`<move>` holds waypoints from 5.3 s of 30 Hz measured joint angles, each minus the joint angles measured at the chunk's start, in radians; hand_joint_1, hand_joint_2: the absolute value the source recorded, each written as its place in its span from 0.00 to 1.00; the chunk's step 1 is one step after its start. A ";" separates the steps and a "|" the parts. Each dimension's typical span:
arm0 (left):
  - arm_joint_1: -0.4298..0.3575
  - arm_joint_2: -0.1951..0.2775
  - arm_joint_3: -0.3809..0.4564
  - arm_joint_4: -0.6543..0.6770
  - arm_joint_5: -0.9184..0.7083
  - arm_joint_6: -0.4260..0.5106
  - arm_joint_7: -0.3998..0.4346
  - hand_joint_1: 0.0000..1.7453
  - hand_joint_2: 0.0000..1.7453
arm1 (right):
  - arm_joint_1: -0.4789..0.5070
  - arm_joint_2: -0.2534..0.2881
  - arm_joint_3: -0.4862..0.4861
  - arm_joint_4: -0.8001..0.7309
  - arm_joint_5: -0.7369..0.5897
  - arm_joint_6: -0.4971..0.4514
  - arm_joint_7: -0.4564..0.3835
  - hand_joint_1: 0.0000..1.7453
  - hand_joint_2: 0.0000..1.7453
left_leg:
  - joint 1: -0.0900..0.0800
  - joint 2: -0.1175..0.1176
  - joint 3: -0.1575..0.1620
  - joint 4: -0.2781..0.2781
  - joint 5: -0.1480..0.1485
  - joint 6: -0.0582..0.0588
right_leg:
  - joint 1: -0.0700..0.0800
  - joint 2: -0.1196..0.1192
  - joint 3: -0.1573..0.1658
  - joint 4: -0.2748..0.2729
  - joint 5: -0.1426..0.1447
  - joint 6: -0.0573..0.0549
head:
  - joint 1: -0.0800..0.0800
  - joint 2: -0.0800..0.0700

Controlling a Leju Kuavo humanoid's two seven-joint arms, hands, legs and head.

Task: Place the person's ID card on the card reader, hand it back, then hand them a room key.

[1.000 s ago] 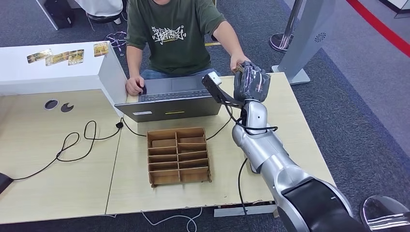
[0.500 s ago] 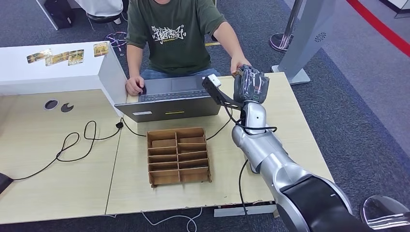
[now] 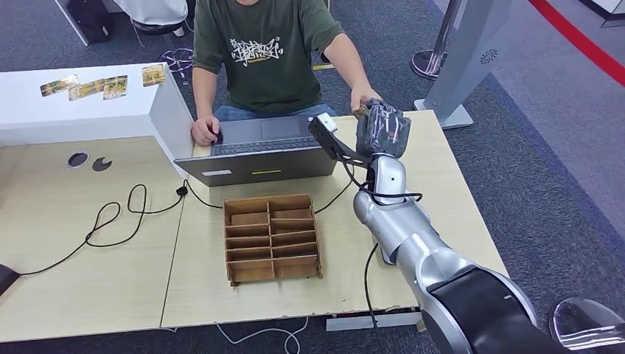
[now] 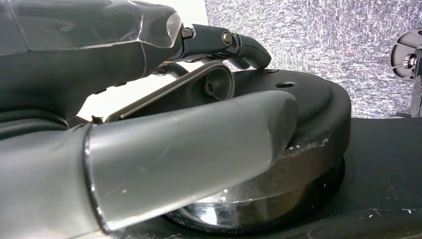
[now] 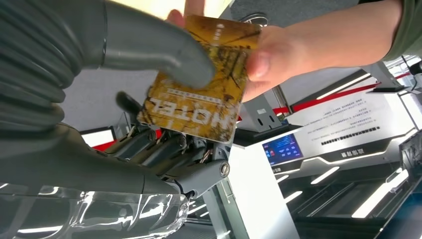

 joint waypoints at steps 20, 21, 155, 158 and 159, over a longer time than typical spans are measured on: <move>0.000 0.000 -0.003 0.000 0.003 0.000 0.000 0.00 0.00 | 0.000 0.008 0.000 0.000 -0.018 -0.003 -0.008 0.00 1.00 | 0.000 0.000 0.000 0.000 0.000 0.000 | 0.000 0.000 0.000 0.000 0.000 0.000 | 0.000 0.000; 0.000 0.000 -0.003 0.000 0.003 0.000 0.000 0.00 0.00 | 0.000 0.009 0.000 0.000 -0.018 -0.003 -0.008 0.00 1.00 | 0.000 0.000 0.000 0.000 0.000 0.000 | 0.000 0.000 0.000 0.000 0.000 0.000 | 0.000 0.000; 0.061 0.023 0.206 0.000 0.134 0.002 -0.052 0.00 0.00 | 1.019 -0.272 0.043 -1.106 0.092 0.019 0.126 0.00 1.00 | 0.000 0.001 -0.001 0.000 -0.002 0.001 | 0.000 0.000 -0.001 -0.001 -0.002 0.000 | 0.000 0.000; 0.061 0.023 0.207 0.000 0.134 0.000 -0.047 0.00 0.00 | 1.032 -0.281 0.078 -1.106 0.077 0.039 0.143 0.00 1.00 | 0.000 0.001 -0.001 0.000 -0.002 0.001 | 0.000 0.000 -0.001 -0.001 -0.002 0.000 | 0.000 0.000; 0.061 0.023 0.207 0.000 0.134 -0.001 -0.046 0.00 0.00 | 1.036 -0.286 0.090 -1.105 0.074 0.044 0.154 0.00 1.00 | 0.000 0.001 -0.001 0.000 -0.002 0.001 | 0.000 0.000 -0.001 -0.001 -0.002 0.000 | 0.000 0.000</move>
